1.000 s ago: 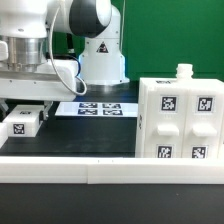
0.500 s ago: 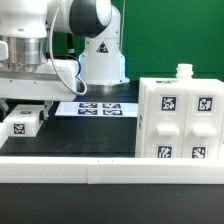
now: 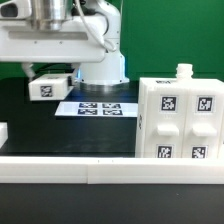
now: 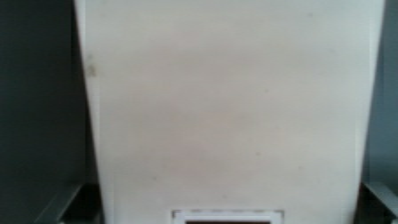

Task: Assemble cabinet

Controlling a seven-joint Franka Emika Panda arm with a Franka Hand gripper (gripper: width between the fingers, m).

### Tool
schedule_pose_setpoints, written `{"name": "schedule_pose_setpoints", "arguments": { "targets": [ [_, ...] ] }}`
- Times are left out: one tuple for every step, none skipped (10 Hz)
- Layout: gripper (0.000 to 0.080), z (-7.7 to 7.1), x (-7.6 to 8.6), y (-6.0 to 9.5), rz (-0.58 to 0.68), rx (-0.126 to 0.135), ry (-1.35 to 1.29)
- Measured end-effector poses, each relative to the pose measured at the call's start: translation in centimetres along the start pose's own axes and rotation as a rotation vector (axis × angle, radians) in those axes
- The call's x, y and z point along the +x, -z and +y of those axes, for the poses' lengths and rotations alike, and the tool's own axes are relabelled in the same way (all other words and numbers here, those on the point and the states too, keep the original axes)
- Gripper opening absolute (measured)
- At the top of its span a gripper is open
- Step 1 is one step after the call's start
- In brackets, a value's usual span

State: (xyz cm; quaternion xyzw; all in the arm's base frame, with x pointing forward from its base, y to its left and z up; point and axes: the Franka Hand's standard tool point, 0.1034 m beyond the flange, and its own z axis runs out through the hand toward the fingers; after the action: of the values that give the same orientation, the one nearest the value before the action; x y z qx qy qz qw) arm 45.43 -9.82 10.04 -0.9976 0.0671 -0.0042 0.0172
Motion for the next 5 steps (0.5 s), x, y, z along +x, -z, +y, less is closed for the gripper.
{"name": "schedule_pose_setpoints", "arguments": {
  "targets": [
    [0.0560, -0.13, 0.00, -0.06, 0.001, 0.001, 0.018],
    [0.0560, -0.07, -0.02, -0.14, -0.001, 0.001, 0.017],
    [0.0560, -0.11, 0.00, -0.13, -0.001, 0.001, 0.017],
    [0.0560, -0.14, 0.00, -0.14, -0.001, 0.001, 0.018],
    [0.0560, -0.35, 0.01, 0.06, -0.003, 0.003, 0.017]
  ]
}}
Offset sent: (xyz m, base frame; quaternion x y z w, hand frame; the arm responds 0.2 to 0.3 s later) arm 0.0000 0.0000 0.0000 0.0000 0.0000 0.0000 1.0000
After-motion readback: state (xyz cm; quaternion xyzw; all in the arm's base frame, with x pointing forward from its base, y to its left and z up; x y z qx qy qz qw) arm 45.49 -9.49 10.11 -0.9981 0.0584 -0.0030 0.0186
